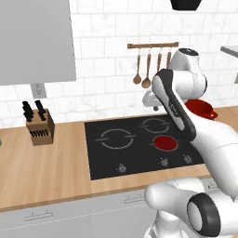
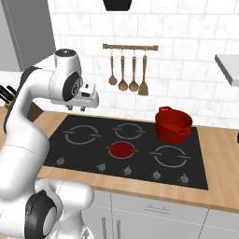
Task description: Turn off the front center burner of the stove.
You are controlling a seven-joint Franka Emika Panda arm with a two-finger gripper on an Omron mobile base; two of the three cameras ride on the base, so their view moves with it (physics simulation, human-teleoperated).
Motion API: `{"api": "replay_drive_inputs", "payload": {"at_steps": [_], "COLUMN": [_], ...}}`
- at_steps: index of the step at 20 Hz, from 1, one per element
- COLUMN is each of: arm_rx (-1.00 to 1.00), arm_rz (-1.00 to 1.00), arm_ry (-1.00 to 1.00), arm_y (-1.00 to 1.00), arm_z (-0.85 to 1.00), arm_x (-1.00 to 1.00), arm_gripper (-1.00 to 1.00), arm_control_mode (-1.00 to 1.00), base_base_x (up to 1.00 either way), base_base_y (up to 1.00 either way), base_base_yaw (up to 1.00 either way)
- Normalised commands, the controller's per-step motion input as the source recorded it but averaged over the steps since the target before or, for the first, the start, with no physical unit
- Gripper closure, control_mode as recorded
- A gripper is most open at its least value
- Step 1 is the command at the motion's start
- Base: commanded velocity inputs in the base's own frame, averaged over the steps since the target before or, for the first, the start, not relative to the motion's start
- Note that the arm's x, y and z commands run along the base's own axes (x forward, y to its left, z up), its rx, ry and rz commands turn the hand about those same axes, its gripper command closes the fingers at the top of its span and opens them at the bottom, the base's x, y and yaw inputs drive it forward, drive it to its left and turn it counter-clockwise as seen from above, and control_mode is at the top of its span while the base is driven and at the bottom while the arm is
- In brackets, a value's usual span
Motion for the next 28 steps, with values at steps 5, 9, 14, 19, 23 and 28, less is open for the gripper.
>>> {"api": "replay_drive_inputs", "payload": {"at_steps": [5,9,14,19,23,28], "arm_rx": [0.0,0.01,0.05,0.07,0.02,0.0], "arm_rz": [0.0,-0.15,-0.48,-0.68,-0.56,-0.13], "arm_ry": [0.01,0.18,0.27,0.3,0.25,0.05], "arm_y": [0.0,0.0,0.0,-0.16,-0.35,-0.31], "arm_z": [-0.17,-0.9,-1.0,-0.9,-0.61,-0.31], "arm_x": [-0.45,-0.46,-0.14,0.14,0.51,0.54], "arm_gripper": [-1.0,-1.0,-1.0,-1.0,-1.0,-1.0], "arm_control_mode": [-1.0,-1.0,-1.0,-1.0,-1.0,-1.0], "base_base_x": [0.0,0.0,0.0,0.0,0.0,0.0], "base_base_y": [0.0,0.0,0.0,0.0,0.0,0.0], "base_base_yaw": [0.0,0.0,0.0,0.0,0.0,0.0]}}
